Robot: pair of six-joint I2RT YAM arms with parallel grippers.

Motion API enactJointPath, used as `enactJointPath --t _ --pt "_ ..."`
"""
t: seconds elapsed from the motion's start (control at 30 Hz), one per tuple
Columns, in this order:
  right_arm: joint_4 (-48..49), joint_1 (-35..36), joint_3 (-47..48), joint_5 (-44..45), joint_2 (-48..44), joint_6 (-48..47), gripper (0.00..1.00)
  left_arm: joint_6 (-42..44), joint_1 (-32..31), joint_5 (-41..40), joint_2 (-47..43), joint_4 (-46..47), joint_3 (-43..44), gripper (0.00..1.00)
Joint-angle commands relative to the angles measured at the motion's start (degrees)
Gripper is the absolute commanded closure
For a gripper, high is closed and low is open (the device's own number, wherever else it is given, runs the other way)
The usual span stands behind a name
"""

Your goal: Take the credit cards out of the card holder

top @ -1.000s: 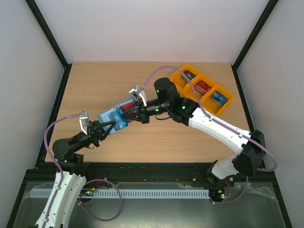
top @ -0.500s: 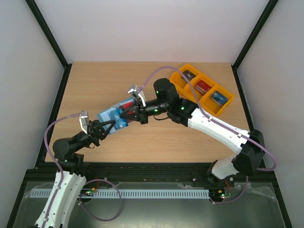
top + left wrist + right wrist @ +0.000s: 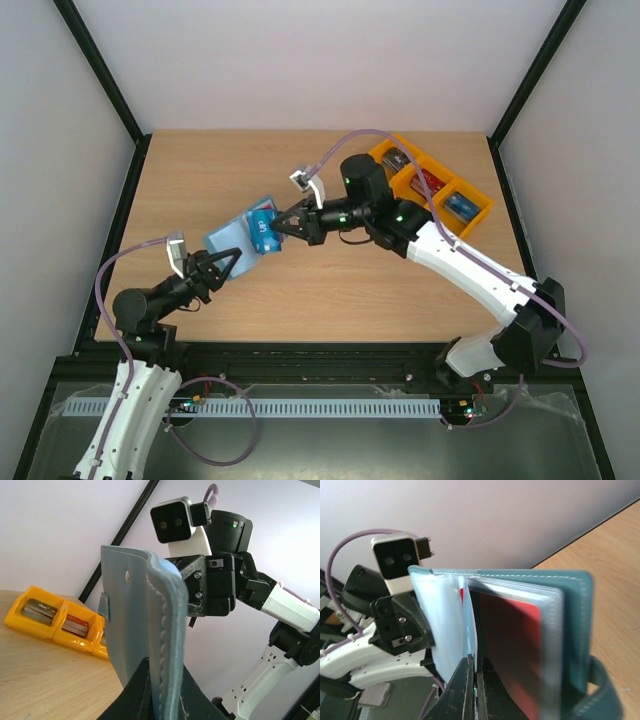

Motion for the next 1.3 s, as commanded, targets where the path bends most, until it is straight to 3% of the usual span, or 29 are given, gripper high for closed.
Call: enactJointPath --t 0.0,0.1,0.23,0.43,0.57,0.8,1.27 --pt "-3.68 -1.52 2.99 3.89 -0.75 -0.07 0.99 -0.52 -0.08 -0.25 -1.14 2.92 0.55 0.98" --pt "-1.43 -5.79 2.88 4.46 -3.33 5.49 0.98 0.9 0.12 -5.18 -1.16 -4.37 1.79 0.98" --pt "11.26 -18.85 -2.58 10.25 -10.24 23.31 0.98 3.04 1.46 -14.49 -4.05 -15.5 1.96 0.98" --pt "18.9 -37.28 -14.49 35.3 -14.65 51.11 0.99 0.5 4.55 -20.33 -7.02 -20.54 1.49 0.98" --pt "23.17 -43.69 -26.88 51.32 -15.74 70.84 0.98 -2.23 5.66 -21.19 -8.1 -20.49 0.54 0.98" --pt "14.04 -45.37 -25.0 72.77 -6.48 80.5 0.98 -3.36 7.66 -22.74 -10.58 -22.54 -0.84 0.98" --pt "5.34 -48.73 -16.05 70.57 11.24 93.47 0.98 -4.35 7.9 -23.2 -11.96 -21.73 -3.97 0.98"
